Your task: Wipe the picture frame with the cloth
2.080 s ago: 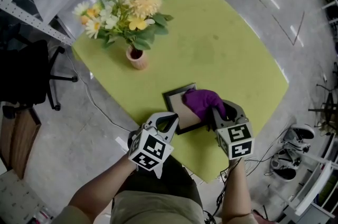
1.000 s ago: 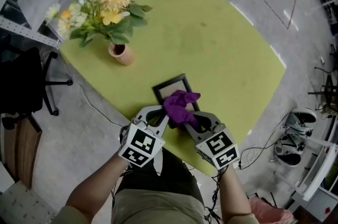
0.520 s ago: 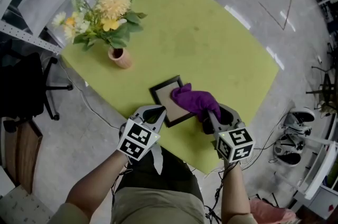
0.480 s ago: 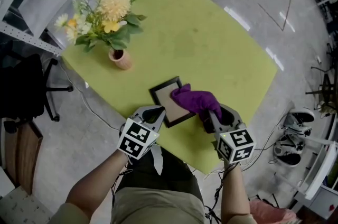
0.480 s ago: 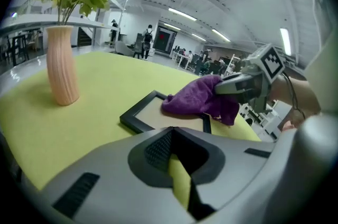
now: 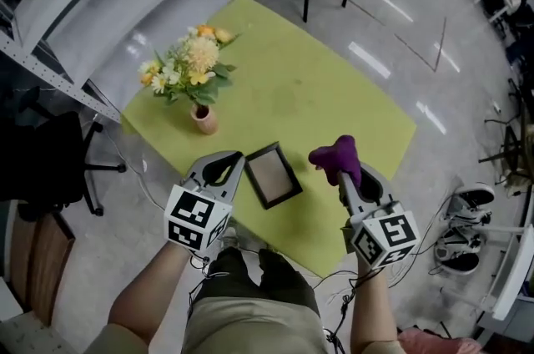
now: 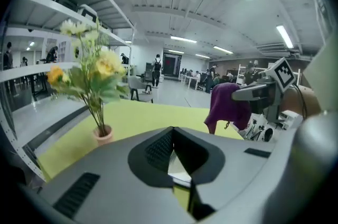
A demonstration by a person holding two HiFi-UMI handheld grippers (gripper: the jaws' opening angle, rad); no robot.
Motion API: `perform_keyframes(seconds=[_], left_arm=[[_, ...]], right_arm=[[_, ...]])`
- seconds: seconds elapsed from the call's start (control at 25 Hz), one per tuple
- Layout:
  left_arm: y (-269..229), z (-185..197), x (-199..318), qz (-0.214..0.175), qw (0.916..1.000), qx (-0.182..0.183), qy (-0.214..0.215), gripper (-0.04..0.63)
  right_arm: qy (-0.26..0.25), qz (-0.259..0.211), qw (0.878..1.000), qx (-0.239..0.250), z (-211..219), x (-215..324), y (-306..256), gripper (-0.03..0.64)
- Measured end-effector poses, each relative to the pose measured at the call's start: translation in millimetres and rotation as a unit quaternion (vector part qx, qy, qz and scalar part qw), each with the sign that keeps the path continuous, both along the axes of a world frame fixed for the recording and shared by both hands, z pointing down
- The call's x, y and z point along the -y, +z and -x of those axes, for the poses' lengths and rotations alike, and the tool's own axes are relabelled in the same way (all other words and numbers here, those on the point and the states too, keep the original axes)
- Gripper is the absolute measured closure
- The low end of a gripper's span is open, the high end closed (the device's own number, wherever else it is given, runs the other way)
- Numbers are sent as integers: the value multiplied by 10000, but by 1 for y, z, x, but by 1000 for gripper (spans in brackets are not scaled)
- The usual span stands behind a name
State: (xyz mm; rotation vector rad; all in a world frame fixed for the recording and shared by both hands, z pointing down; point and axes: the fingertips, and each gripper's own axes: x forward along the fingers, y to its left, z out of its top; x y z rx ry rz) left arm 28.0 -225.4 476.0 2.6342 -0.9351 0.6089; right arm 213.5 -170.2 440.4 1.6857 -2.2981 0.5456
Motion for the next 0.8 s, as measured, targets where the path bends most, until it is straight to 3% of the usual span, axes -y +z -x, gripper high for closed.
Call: perform_keyframes(seconds=[0.2,0.36,0.8], left_arm=[[-63,11,4,-433,9989,-147,-127,589],[-124,16,-1,-1009,9948,-150,-62,589],[-273,38,-19,-2391,9677,-747,-277,589]], right_arm=[[-69,-601,9982,23,5,2,-71,545],[7,-1151,9933,77,10,-3,-130,544],[28,-2528,9675,-60,24,-49,-270,541]])
